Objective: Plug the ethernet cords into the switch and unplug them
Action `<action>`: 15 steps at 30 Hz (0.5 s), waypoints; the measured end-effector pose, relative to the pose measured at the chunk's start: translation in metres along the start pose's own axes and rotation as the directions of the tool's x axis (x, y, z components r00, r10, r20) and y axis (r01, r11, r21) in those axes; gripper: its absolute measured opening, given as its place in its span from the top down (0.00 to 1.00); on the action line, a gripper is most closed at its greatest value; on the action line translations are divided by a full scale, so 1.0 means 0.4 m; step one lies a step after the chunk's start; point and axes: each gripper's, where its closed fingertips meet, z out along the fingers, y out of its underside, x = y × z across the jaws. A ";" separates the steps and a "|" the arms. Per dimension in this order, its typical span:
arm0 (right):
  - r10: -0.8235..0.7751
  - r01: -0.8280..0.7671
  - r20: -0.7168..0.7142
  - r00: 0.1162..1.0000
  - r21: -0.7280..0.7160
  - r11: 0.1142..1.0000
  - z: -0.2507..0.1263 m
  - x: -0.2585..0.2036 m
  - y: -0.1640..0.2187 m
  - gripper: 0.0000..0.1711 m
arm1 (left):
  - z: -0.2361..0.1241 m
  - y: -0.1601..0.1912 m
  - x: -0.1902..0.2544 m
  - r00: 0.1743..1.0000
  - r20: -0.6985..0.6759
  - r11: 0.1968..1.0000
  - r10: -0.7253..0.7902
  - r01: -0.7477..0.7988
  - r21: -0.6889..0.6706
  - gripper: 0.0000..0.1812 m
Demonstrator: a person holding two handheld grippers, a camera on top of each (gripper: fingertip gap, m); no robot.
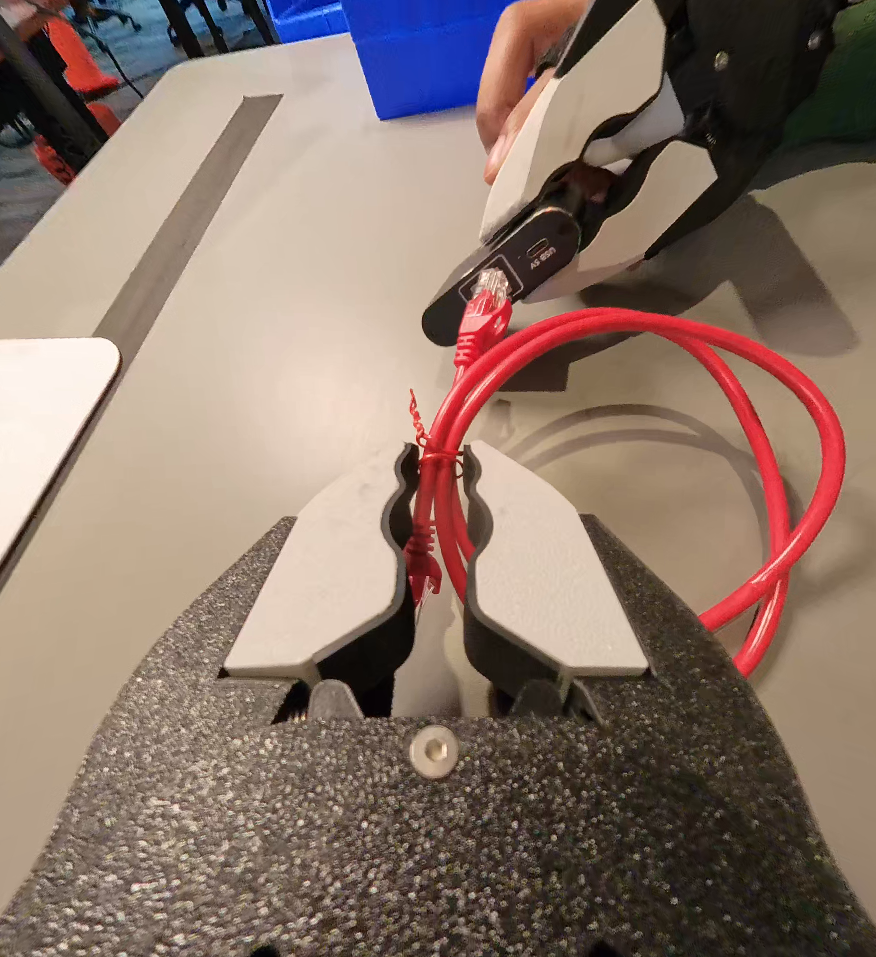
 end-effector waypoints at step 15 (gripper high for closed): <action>-0.448 0.445 -0.195 0.873 -0.062 0.894 -0.018 0.026 -0.028 0.85 | -0.006 -0.024 0.059 0.886 -0.239 0.909 -0.397 0.415 0.029 0.92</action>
